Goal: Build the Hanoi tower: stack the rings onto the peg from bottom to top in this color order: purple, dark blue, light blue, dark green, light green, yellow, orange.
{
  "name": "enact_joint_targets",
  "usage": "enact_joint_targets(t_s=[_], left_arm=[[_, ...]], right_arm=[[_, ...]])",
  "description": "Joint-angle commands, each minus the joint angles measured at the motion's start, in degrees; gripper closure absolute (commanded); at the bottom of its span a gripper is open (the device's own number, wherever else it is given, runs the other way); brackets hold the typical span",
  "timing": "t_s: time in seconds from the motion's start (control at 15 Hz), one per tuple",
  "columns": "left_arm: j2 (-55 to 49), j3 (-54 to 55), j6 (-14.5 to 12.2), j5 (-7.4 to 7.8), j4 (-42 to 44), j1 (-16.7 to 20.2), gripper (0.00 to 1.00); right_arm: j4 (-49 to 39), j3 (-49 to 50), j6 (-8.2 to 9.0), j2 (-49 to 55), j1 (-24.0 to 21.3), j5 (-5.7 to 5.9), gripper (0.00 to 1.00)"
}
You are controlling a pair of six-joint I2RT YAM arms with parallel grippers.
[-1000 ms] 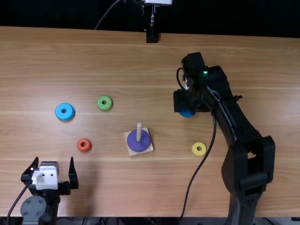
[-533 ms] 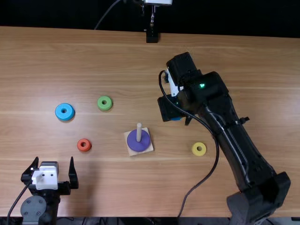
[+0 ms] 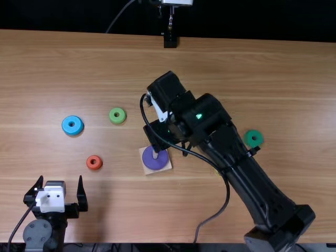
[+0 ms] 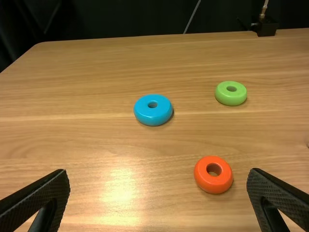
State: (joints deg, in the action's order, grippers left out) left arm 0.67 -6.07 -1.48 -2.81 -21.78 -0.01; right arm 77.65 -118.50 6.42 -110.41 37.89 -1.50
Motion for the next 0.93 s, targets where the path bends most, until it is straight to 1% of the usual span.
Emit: enact_joint_targets(t_s=[0.0,0.2,0.6,0.87], left_arm=[[-0.67,6.07,-0.53,-0.14,-4.59,0.27,0.00],[-0.67,6.07,-0.53,-0.25,-4.69,0.27,0.00],[-0.67,6.07,-0.53,-0.25,-4.59,0.27,0.00],[-0.67,6.07,-0.53,-0.25,-4.69,0.27,0.00]], right_arm=[[0.57,-1.82,0.44,2.22,1.22,-0.30,0.96],[0.88,-1.47,0.44,2.22,1.93,-0.30,0.96],[0.78,-1.39,0.55,1.87,1.93,-0.30,0.95],[0.67,-1.21,0.65,1.43,2.89,-0.30,0.95]])
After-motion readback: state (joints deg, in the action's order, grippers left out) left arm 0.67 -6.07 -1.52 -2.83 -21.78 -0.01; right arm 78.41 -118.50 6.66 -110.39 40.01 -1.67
